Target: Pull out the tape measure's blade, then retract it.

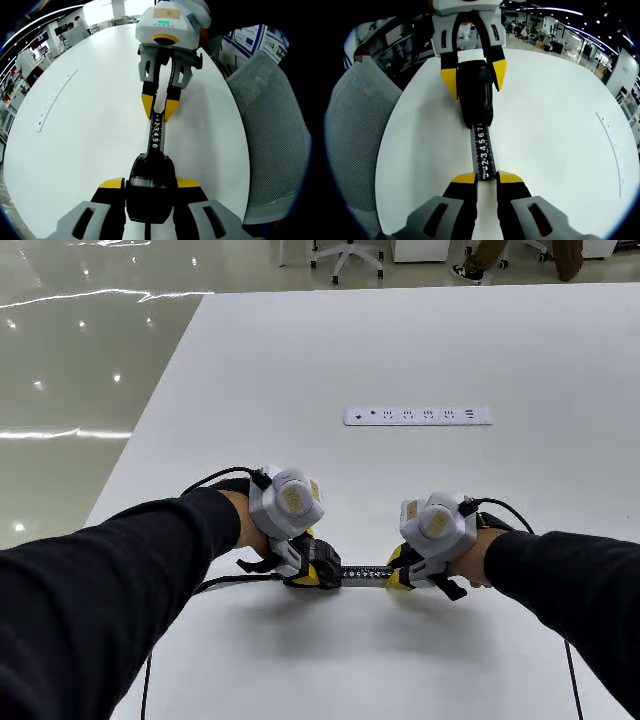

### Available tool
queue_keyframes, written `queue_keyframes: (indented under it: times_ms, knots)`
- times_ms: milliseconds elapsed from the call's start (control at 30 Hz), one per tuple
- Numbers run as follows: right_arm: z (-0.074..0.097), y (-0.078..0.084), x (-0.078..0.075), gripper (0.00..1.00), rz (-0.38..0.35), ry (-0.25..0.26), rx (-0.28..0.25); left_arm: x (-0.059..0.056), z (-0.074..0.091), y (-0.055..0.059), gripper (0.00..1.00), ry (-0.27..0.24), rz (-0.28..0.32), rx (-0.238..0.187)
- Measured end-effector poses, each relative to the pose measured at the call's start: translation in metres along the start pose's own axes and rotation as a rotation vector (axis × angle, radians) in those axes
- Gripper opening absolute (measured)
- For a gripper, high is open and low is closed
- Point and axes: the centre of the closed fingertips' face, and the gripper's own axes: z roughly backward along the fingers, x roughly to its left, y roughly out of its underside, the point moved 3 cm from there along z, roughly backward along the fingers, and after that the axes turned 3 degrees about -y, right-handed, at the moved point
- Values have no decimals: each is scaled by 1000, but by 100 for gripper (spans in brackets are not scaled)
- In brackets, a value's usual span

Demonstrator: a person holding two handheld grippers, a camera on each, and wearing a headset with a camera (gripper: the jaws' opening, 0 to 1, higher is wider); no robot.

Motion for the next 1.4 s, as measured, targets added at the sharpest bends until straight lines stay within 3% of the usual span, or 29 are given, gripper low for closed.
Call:
queue_keyframes:
  times_ms: [1400]
  knots:
    - [24,36,-2,9,-29,29,19,-1,-1,0,33,-9,-1,-8]
